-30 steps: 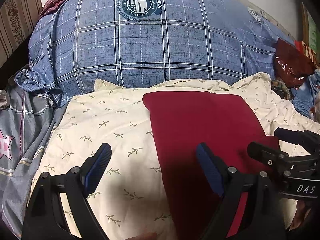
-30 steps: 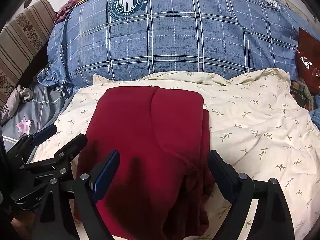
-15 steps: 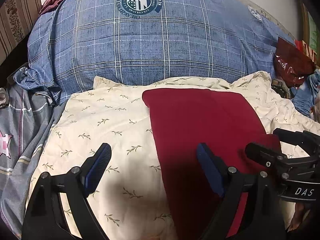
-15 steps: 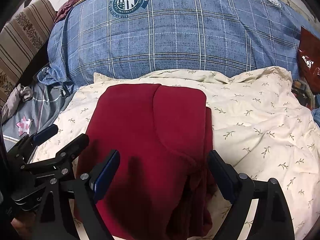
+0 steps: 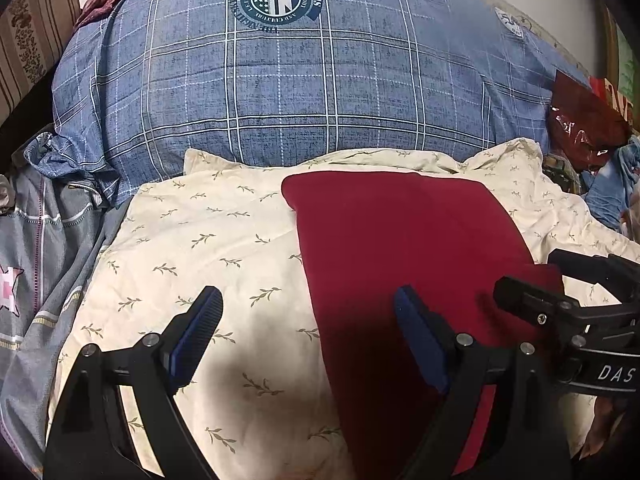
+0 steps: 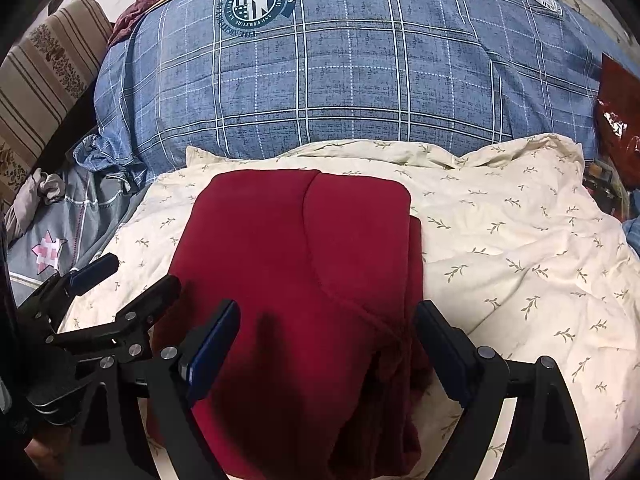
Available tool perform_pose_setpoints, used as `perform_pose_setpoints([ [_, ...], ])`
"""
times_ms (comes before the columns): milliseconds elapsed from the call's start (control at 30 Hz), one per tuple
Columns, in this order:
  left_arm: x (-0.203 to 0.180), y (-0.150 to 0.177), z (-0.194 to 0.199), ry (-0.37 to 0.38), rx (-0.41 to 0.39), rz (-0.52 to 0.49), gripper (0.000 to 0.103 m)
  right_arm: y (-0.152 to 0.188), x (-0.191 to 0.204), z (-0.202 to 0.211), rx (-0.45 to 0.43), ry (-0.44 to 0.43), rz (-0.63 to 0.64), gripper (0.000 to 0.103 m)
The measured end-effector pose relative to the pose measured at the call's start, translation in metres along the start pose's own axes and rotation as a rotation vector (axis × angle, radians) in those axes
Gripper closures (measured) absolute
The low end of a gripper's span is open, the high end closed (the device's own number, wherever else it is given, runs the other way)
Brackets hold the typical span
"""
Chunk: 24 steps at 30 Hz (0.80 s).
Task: Fold small clothes
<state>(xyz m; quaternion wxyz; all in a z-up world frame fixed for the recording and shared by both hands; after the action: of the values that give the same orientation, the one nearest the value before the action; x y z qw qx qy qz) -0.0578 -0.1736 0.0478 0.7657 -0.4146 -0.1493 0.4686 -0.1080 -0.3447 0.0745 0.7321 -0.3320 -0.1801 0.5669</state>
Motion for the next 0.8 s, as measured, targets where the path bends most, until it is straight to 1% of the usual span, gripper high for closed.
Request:
perform_pose_setpoints([
  [800, 0.0028, -0.0003, 0.0003, -0.001, 0.0, 0.007, 0.015, 0.0015, 0.0051, -0.0036, 0.013, -0.004, 0.01, 0.013],
])
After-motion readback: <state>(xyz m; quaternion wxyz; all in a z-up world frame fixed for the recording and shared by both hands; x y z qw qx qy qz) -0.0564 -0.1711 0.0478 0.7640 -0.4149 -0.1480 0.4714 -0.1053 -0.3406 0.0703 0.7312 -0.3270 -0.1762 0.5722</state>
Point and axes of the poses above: each gripper's, at about its wrist camera, not at the fingertips, and z roughly against the way its jaws point, x to its left, y to its underside, the point moved 3 cm from there along -z, roughly the way its jaws point, and after that the axes turned 14 degrees about y, right-handed, at the moved point
